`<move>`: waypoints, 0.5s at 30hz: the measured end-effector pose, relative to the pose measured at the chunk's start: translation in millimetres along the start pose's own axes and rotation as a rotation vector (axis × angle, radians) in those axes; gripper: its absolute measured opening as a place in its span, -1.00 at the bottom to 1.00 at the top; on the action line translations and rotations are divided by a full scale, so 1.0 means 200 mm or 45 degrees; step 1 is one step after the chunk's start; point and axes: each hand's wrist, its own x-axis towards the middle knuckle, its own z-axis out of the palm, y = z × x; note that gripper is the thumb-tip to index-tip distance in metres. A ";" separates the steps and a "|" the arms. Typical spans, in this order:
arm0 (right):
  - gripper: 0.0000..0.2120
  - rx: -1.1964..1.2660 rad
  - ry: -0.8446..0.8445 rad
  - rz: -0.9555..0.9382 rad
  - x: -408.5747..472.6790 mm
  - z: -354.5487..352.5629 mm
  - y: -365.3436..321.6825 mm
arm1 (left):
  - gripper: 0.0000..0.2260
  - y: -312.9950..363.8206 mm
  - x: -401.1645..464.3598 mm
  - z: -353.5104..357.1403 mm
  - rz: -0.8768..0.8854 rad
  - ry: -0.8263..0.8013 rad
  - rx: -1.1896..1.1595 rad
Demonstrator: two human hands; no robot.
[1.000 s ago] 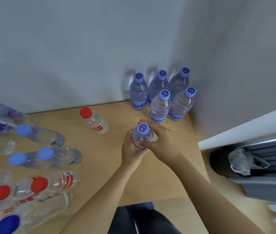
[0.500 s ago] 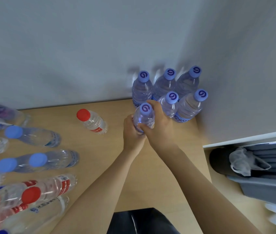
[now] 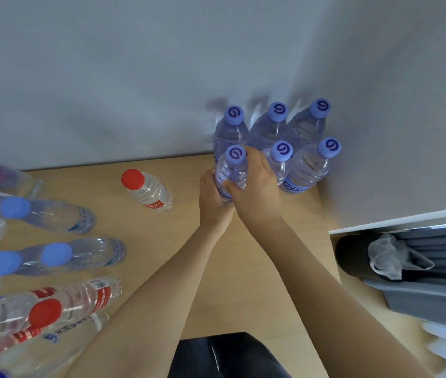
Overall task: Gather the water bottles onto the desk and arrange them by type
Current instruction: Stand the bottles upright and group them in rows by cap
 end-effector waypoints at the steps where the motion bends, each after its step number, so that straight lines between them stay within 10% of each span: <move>1: -0.58 -0.009 -0.015 -0.004 0.00 -0.01 -0.01 | -0.52 0.01 0.01 -0.01 0.004 -0.042 0.012; 15: -0.50 0.034 0.116 -0.193 -0.01 -0.21 -0.32 | -0.43 0.29 -0.30 -0.49 0.053 -0.008 -0.078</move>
